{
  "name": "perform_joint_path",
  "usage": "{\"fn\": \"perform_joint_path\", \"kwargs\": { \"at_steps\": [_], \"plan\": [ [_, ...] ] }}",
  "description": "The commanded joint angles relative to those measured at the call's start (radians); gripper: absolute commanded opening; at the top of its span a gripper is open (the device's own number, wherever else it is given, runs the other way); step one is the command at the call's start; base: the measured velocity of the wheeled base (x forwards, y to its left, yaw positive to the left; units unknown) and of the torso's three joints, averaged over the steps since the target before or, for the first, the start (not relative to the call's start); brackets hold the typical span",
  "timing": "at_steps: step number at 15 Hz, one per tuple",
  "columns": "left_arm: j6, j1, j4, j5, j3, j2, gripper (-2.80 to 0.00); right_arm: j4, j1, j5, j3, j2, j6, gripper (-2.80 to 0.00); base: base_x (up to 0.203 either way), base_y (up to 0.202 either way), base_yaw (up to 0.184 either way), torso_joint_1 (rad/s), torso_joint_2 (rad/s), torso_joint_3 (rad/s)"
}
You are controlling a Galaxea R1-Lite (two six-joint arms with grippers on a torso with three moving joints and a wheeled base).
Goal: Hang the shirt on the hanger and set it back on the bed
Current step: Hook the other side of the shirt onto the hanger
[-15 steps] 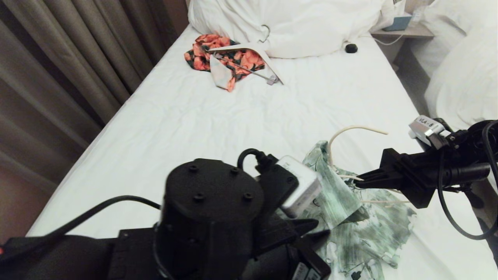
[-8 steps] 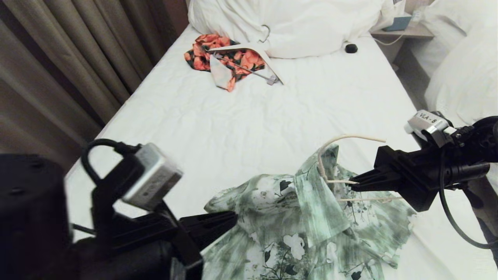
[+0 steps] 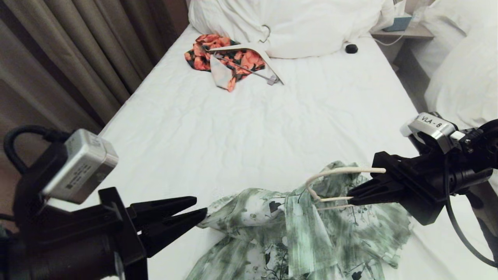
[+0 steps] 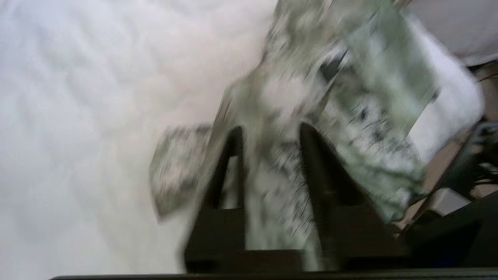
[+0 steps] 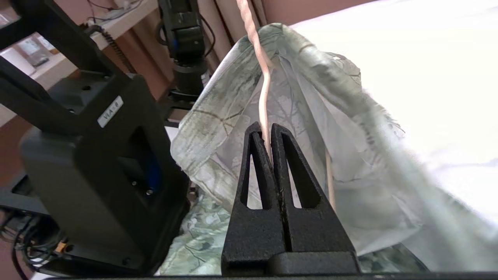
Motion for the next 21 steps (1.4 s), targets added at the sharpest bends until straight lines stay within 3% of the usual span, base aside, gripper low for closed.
{"fn": "perform_joint_path", "kwargs": {
  "at_steps": [1, 6, 14, 20, 21],
  "plan": [
    [0.006, 0.000, -0.025, -0.025, -0.027, 0.078, 0.00, 0.002, 0.004, 0.008, 0.001, -0.008, -0.006, -2.80, 0.000, 0.000, 0.000, 0.000, 0.00, 0.000],
    [0.034, -0.044, -0.178, -0.043, -0.039, 0.245, 0.00, 0.001, 0.004, 0.008, 0.002, -0.006, -0.004, -2.80, 0.000, 0.000, 0.000, 0.000, 0.00, 0.000],
    [0.070, -0.046, -0.455, -0.061, -0.047, 0.495, 0.00, -0.005, 0.001, 0.010, 0.004, 0.000, -0.010, -2.80, 0.000, 0.000, 0.000, 0.000, 0.00, 0.000],
    [0.074, -0.036, -0.476, -0.103, -0.078, 0.547, 0.00, -0.017, -0.002, 0.010, 0.003, 0.005, -0.010, -2.80, 0.000, 0.000, 0.000, 0.000, 0.00, 0.000],
    [0.074, -0.038, -0.477, -0.102, -0.079, 0.544, -2.80, -0.017, -0.002, 0.010, 0.003, 0.004, -0.010, -2.80, 0.000, 0.000, 0.000, 0.000, 0.00, 0.000]
  ]
}}
